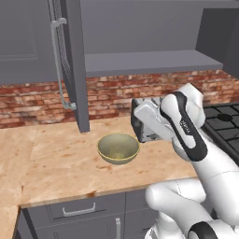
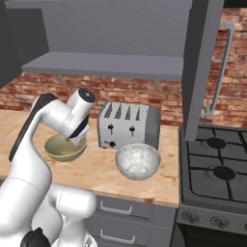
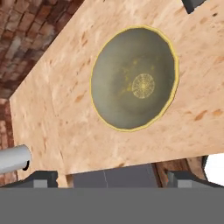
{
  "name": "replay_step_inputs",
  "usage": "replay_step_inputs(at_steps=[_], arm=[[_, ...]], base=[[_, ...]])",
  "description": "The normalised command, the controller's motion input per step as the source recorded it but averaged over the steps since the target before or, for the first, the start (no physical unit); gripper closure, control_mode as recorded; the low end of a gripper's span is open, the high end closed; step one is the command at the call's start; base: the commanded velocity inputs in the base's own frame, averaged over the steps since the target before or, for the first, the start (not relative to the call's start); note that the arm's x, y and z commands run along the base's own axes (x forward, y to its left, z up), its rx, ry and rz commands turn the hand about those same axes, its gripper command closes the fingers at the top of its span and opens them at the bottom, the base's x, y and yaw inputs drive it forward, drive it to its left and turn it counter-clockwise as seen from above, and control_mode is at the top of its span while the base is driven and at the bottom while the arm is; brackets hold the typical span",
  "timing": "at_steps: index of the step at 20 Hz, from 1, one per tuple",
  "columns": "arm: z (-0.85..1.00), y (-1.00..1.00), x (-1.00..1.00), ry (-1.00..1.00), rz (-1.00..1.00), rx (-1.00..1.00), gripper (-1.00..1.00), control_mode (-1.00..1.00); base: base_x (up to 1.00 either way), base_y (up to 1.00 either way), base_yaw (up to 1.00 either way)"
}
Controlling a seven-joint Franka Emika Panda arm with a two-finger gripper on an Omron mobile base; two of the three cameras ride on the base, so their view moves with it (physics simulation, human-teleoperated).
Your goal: Open the cabinet. Pick the bowls from the counter and place them in the cabinet. Then close the cabinet.
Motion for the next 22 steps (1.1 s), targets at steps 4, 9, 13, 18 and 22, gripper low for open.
replay_step_inputs(at_steps=[4,9,13,18,22], arm=[[-0.36,-0.15,0.0,0.05,-0.09,-0.09,-1.0,-1.0],[-0.31,-0.05,0.06,0.01,-0.07,-0.07,-1.0,-1.0],[-0.28,0.0,0.11,0.0,-0.03,-0.04,-1.0,-1.0],[-0.33,-0.02,0.07,0.0,-0.02,-0.01,-1.0,-1.0],[-0.33,-0.05,0.05,0.0,-0.02,0.0,-1.0,-1.0]], base=[[0.0,0.0,0.0],[0.0,0.0,0.0],[0.0,0.0,0.0],[0.0,0.0,0.0],[0.0,0.0,0.0]])
